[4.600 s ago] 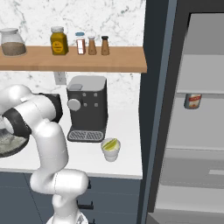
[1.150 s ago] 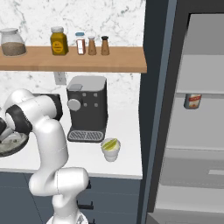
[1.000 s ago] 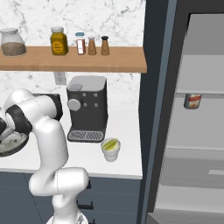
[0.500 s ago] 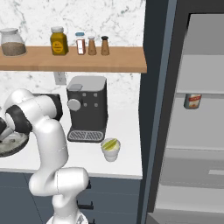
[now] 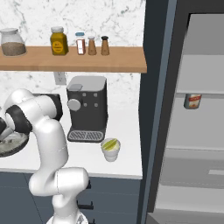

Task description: Grab a lemon wedge from the fridge and one ice cube from the ice bowl, and put them in the glass of lemonade.

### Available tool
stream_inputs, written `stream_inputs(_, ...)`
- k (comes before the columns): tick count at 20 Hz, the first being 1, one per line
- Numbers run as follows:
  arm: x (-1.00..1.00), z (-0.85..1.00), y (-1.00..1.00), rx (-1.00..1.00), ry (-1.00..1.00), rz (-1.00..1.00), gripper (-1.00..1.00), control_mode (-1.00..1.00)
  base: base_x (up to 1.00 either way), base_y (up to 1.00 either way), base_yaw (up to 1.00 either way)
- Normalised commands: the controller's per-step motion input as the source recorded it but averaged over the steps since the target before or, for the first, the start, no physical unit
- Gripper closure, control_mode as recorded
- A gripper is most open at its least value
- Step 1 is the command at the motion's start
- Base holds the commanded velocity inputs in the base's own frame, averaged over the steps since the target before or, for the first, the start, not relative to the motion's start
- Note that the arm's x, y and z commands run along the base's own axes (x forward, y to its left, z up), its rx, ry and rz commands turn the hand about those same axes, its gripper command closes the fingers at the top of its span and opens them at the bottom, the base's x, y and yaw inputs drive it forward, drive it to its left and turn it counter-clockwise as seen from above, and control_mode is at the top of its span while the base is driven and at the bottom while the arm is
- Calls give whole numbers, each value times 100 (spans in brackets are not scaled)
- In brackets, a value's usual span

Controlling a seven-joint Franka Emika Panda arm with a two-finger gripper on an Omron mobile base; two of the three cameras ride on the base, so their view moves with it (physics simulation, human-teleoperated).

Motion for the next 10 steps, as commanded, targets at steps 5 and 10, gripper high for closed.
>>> stream_inputs(5,-2,2,0,0,0,0,100,-100,0,0,0)
stream_inputs(10,-24,72,0,0,-8,0,100,-100,0,0,0)
